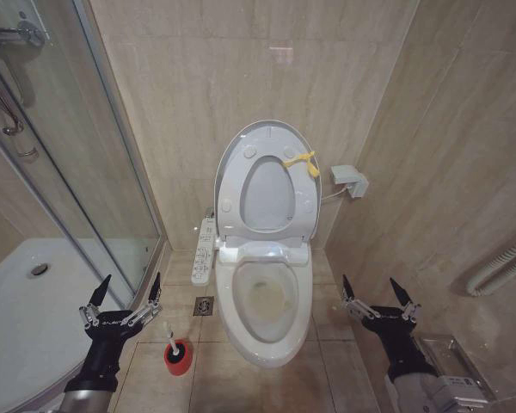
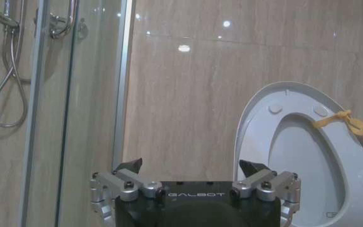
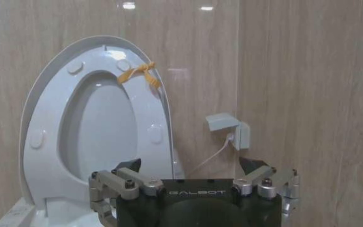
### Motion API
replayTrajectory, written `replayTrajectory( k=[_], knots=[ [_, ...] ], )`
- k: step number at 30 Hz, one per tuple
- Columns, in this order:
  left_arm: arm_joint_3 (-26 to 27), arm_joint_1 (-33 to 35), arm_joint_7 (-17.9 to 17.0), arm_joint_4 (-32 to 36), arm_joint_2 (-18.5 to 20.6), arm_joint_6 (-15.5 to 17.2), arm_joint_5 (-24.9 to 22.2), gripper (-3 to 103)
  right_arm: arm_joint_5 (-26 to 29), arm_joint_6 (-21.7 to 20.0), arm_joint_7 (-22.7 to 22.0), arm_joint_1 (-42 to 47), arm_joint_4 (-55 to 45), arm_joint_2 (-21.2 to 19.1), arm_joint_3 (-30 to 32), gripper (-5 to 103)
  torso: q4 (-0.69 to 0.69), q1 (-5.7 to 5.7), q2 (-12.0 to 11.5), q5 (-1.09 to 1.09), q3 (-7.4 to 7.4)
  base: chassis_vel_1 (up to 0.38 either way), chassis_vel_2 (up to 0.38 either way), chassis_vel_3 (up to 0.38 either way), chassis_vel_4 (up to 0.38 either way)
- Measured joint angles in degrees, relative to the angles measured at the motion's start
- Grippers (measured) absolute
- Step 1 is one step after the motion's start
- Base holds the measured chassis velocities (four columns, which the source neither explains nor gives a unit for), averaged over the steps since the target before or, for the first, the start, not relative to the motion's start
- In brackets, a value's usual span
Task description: Open the toilet lid, clean the toilet bowl with a toilet brush, close the toilet lid, and flush.
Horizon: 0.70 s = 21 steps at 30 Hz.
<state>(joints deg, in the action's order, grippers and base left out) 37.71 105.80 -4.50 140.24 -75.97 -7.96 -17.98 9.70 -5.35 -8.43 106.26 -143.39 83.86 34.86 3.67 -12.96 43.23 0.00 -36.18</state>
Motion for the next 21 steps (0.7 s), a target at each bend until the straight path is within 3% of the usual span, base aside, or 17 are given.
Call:
replayTrajectory(
  k=[21],
  knots=[
    [0.0,0.0,0.0,0.0,0.0,0.0,0.0,100,1.7,-0.8,-1.5,-0.6,0.1,0.2,0.1,100,0.00,0.00,0.0,0.00,0.00,0.000,0.000,0.000,0.000]
  ],
)
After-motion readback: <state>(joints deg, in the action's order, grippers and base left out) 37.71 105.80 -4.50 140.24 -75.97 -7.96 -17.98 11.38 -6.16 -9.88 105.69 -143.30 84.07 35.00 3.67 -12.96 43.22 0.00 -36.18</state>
